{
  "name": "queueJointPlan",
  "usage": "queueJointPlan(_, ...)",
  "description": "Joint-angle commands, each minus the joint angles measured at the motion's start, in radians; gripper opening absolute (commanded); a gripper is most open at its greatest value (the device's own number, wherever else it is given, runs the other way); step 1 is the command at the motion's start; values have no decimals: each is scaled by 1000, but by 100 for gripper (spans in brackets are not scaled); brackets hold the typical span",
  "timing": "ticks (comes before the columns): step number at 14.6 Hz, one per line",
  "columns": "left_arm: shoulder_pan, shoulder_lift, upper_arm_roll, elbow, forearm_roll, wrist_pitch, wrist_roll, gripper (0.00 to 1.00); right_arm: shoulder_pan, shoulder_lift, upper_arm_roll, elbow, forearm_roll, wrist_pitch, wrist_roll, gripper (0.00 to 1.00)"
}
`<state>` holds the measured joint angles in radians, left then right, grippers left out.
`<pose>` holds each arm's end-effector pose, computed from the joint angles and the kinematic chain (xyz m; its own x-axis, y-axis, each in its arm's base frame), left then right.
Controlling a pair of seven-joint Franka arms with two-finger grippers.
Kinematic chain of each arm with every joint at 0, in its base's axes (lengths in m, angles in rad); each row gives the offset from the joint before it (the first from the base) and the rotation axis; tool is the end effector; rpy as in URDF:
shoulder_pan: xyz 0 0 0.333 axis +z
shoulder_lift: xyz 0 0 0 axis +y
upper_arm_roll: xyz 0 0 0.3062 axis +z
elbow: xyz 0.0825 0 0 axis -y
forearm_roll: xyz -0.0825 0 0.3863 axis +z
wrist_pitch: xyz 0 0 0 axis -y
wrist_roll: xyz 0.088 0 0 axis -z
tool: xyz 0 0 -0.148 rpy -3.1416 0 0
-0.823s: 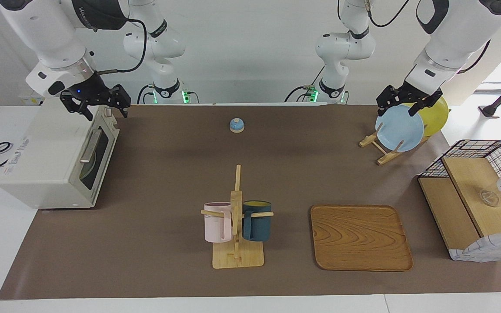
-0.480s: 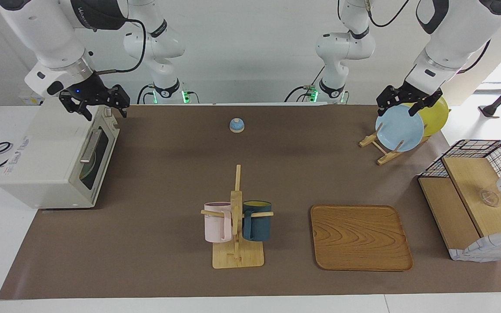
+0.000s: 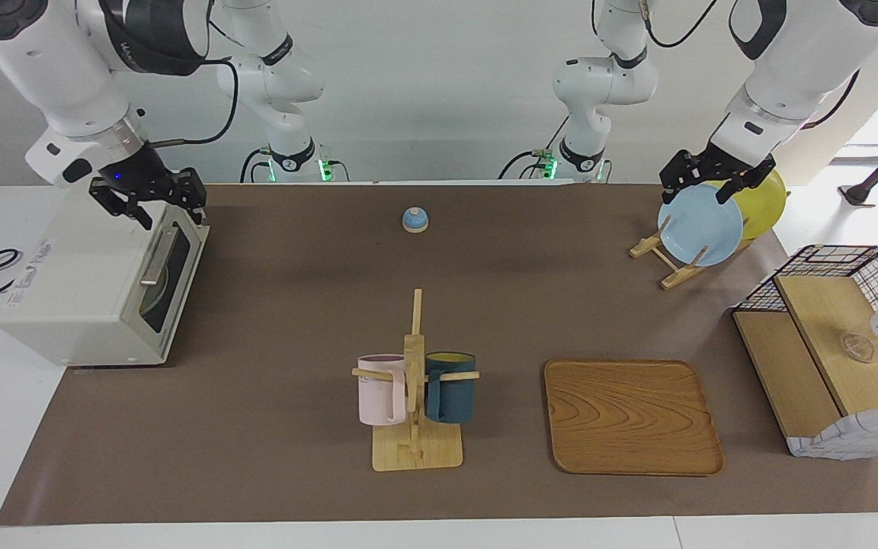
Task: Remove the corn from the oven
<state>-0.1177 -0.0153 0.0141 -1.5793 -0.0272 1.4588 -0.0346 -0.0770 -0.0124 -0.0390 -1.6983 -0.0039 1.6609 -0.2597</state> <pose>0.5322 -0.0596 0.5692 0.9918 -0.0714 -0.1059 -0.0693 -0.9973 0.0238 0.5524 -0.0650 0.5276 0.9893 0.1436 -0.0250 0.1436 -0.9896 -0.0031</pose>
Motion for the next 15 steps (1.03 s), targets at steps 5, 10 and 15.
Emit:
queueJointPlan(5, 7, -29, -6, -36, 13, 18, 2, 100, -76, -64, -1, -205, -27, 157, 103, 0)
queueJointPlan(10, 7, -28, -6, -36, 13, 17, 1, 100, -115, -49, -1, -271, -25, 206, 152, 0)
queueJointPlan(15, 7, -29, -6, -36, 13, 17, 1, 100, -127, -41, -1, -284, -25, 209, 148, 0)
